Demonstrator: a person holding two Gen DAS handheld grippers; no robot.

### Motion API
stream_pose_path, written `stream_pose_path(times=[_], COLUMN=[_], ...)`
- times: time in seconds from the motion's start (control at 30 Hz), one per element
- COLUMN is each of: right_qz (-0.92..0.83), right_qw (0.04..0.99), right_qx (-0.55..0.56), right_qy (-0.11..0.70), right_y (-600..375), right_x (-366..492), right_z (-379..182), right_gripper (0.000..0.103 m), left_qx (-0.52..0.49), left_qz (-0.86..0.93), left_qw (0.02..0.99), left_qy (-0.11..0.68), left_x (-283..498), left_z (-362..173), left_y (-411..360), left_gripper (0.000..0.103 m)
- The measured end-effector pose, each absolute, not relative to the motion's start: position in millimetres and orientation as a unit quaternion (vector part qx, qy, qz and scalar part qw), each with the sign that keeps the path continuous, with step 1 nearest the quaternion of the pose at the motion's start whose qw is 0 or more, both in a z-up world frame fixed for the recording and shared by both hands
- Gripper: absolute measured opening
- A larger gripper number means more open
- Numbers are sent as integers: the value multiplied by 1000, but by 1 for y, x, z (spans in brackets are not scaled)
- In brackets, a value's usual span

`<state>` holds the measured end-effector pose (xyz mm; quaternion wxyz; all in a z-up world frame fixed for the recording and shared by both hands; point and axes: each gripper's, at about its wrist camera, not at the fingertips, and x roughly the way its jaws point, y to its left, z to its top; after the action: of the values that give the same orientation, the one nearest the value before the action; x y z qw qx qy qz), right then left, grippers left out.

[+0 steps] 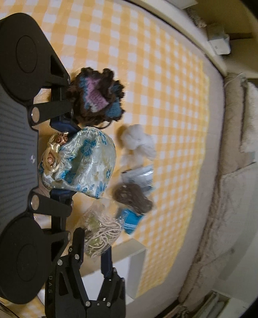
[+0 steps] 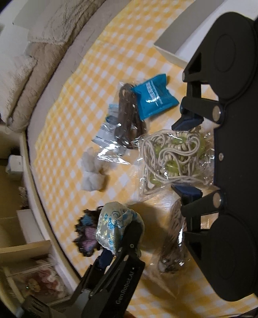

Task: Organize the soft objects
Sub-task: 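Carry floral pouch in left tool while right tool carries beaded cord bag to box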

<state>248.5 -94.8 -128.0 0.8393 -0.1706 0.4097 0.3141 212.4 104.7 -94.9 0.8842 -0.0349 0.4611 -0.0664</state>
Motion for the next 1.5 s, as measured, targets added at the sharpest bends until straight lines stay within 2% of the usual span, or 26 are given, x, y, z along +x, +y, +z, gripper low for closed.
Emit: stream_pose_path(times=[0.27, 0.57, 0.97, 1.23, 1.5], right_qz=[284, 205, 77, 29, 6], right_qw=[873, 905, 894, 878, 863], right_qx=[-115, -54, 19, 53, 67], right_qy=[380, 370, 440, 475, 500], right_y=[-120, -177, -256, -295, -316], right_x=[234, 225, 208, 194, 195], right_z=[-91, -59, -72, -85, -97], right_gripper=[56, 57, 57, 57, 57], left_qx=[-46, -28, 30, 91, 160], left_qz=[-80, -136, -239, -305, -329], left_qw=[910, 911, 890, 850, 825], left_qy=[405, 389, 387, 419, 430], left_x=[190, 178, 173, 176, 179], left_z=[-66, -57, -62, -90, -120], left_y=[81, 34, -62, -118, -141], left_gripper=[53, 53, 53, 53, 53])
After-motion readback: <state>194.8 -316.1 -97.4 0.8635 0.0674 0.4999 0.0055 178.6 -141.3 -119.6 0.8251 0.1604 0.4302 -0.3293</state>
